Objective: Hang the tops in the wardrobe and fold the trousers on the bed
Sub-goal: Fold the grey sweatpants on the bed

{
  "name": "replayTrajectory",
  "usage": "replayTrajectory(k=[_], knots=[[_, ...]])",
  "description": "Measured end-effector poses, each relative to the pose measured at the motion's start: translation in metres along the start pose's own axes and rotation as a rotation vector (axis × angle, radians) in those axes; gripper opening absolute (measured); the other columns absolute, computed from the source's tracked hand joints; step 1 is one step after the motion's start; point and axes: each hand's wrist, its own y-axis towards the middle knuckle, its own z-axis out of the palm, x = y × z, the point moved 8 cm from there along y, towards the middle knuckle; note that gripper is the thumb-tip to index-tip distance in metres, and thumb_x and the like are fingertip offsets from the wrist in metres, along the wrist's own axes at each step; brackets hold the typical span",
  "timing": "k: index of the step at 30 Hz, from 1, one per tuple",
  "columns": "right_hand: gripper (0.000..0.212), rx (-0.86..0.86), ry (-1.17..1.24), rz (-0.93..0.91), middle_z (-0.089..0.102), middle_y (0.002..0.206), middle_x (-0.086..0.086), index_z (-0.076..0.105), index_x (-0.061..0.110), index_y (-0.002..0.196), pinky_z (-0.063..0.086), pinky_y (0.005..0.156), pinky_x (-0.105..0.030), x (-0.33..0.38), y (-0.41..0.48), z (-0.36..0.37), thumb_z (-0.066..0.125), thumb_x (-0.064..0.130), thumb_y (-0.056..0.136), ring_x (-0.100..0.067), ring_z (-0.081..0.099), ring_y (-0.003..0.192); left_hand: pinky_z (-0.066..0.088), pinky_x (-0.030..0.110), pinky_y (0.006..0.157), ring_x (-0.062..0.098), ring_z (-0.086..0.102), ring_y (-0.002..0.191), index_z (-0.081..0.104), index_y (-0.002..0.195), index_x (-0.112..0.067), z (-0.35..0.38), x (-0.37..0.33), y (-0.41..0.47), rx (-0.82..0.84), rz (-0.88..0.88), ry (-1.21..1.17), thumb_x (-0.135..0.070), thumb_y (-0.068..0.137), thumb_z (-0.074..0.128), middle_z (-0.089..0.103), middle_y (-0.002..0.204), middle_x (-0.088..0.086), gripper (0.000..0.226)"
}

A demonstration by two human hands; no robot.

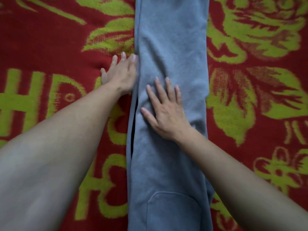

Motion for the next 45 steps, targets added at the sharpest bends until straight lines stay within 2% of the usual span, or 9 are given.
replayTrajectory(k=[4, 7, 10, 14, 21, 27, 32, 40, 45], knots=[[0.061, 0.059, -0.017, -0.106, 0.016, 0.167, -0.002, 0.025, 0.03, 0.157, 0.001, 0.121, -0.053, 0.002, 0.016, 0.004, 0.029, 0.056, 0.102, -0.025, 0.009, 0.154, 0.015, 0.054, 0.118, 0.02, 0.013, 0.151, 0.008, 0.156, -0.036, -0.007, 0.001, -0.007, -0.116, 0.007, 0.056, -0.079, 0.088, 0.016, 0.018, 0.163, -0.002, 0.08], [0.046, -0.308, 0.017, -0.051, 0.042, 0.155, -0.009, 0.055, 0.022, 0.141, 0.017, 0.12, -0.051, -0.034, 0.019, -0.038, 0.041, 0.041, 0.101, -0.028, 0.035, 0.146, 0.017, 0.061, 0.116, 0.02, 0.005, 0.152, 0.002, 0.156, -0.036, 0.006, -0.002, -0.008, -0.12, 0.111, 0.251, -0.067, 0.097, 0.018, 0.007, 0.165, -0.007, 0.068], [0.065, -0.174, -0.082, 0.291, 0.008, 0.167, -0.013, 0.024, 0.027, 0.157, 0.003, 0.122, -0.055, -0.104, 0.026, -0.037, 0.03, 0.058, 0.1, -0.034, 0.006, 0.153, 0.016, 0.065, 0.114, 0.022, 0.002, 0.152, 0.001, 0.156, -0.035, 0.014, 0.003, -0.001, -0.164, 0.091, 0.275, -0.051, 0.103, 0.014, 0.004, 0.165, -0.007, 0.057], [0.078, 0.067, 0.039, 0.329, -0.018, 0.166, -0.006, -0.003, 0.038, 0.158, -0.003, 0.121, -0.058, -0.133, 0.039, -0.015, 0.021, 0.075, 0.093, -0.035, -0.011, 0.152, 0.015, 0.068, 0.112, 0.023, 0.006, 0.152, -0.004, 0.155, -0.038, 0.016, -0.002, -0.001, -0.211, 0.074, 0.239, -0.039, 0.105, 0.019, 0.009, 0.165, -0.007, 0.055], [0.07, -0.146, -0.054, 0.274, 0.023, 0.162, -0.008, 0.027, 0.039, 0.153, 0.023, 0.114, -0.05, -0.144, 0.061, -0.041, 0.026, 0.074, 0.093, -0.038, 0.025, 0.143, 0.003, 0.062, 0.115, 0.025, 0.013, 0.15, 0.02, 0.154, -0.04, -0.007, -0.036, 0.01, -0.424, 0.252, 0.166, -0.054, 0.1, 0.024, 0.012, 0.164, 0.004, 0.056], [0.075, -0.435, 0.923, 0.642, 0.06, 0.131, -0.002, 0.058, 0.021, 0.133, 0.039, 0.11, -0.04, -0.211, 0.136, -0.069, 0.054, 0.074, 0.08, -0.018, 0.055, 0.123, 0.015, 0.05, 0.116, 0.022, 0.036, 0.137, 0.047, 0.136, -0.035, -0.034, -0.028, 0.102, -0.331, -0.136, -0.495, -0.092, 0.069, 0.037, 0.051, 0.139, -0.008, 0.089], [0.058, -0.368, 1.026, 0.591, 0.073, 0.107, 0.007, 0.074, 0.021, 0.104, 0.052, 0.099, -0.038, -0.227, 0.197, -0.077, 0.06, 0.071, 0.079, -0.014, 0.067, 0.105, 0.026, 0.046, 0.113, 0.021, 0.039, 0.126, 0.06, 0.108, -0.049, -0.047, -0.027, 0.124, -0.412, -0.189, -0.572, -0.1, 0.041, 0.048, 0.061, 0.121, -0.016, 0.085], [0.025, -0.379, 1.194, 0.461, 0.075, 0.106, -0.004, 0.071, 0.01, 0.114, 0.059, 0.09, -0.036, -0.231, 0.211, -0.069, 0.068, 0.023, 0.093, -0.017, 0.072, 0.099, 0.018, 0.031, 0.115, 0.02, 0.03, 0.137, 0.065, 0.074, -0.063, -0.043, -0.025, 0.129, -0.391, -0.121, -0.712, -0.076, 0.055, 0.063, 0.068, 0.112, -0.016, 0.023], [0.004, -0.307, 1.121, 0.433, 0.068, 0.089, 0.005, 0.063, 0.02, 0.099, 0.053, 0.061, -0.018, -0.221, 0.196, -0.079, 0.059, 0.022, 0.099, 0.002, 0.064, 0.066, 0.052, 0.028, 0.093, 0.015, 0.065, 0.107, 0.073, 0.11, -0.024, -0.041, -0.029, 0.13, -0.237, 0.037, -0.883, -0.037, 0.08, 0.076, 0.071, 0.109, 0.003, 0.033]])
